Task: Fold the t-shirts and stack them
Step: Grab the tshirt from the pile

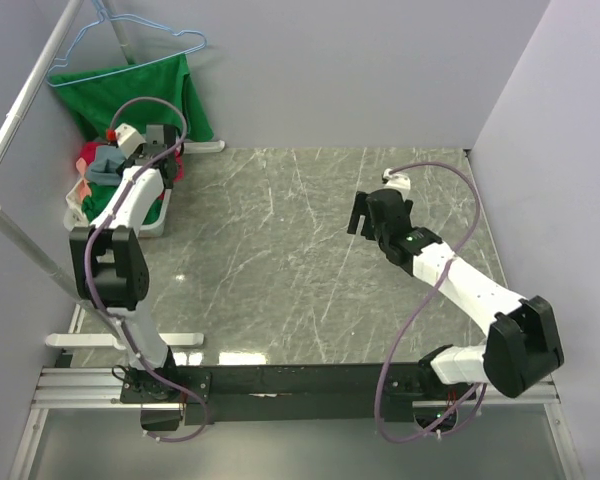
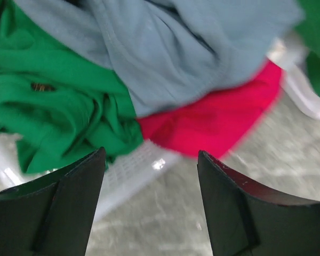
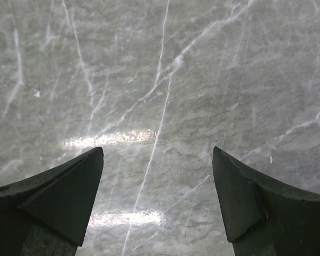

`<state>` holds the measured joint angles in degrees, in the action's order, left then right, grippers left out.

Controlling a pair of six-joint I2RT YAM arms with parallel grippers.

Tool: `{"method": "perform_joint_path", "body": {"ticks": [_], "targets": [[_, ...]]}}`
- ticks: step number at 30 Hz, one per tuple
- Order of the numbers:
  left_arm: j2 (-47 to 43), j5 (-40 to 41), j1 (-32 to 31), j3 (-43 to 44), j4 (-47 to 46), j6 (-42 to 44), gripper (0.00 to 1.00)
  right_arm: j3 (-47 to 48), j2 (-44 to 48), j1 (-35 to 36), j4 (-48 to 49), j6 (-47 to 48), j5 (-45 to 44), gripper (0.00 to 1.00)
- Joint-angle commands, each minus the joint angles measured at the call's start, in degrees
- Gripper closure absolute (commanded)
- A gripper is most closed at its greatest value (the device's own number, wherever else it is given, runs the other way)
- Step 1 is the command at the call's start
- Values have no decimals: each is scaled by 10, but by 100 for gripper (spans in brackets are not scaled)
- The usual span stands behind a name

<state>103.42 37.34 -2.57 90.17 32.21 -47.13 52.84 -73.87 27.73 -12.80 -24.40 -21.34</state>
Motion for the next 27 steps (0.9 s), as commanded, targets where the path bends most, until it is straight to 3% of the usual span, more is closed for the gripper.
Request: {"method": "perform_joint_path", "body": {"ticks": [1,11,21,23,26,27], "targets": [[41,-10,23,67,-28,-9,25,28,-33,3,21,0,9,11],[104,-17,60,120,-86,43,25,53,-91,3,27,-3,29,12],[184,-35,68,185,-63,60,32,68,-105,3,15,-2,12,12],[184,-39,69,177,-69,62,37,68,-104,3,15,-2,10,11],[181,-44,69,171,-65,61,58,70,-102,3,12,-1,8,11],[181,-46,68,171,-62,60,75,70,-102,3,10,-2,8,11]]}}
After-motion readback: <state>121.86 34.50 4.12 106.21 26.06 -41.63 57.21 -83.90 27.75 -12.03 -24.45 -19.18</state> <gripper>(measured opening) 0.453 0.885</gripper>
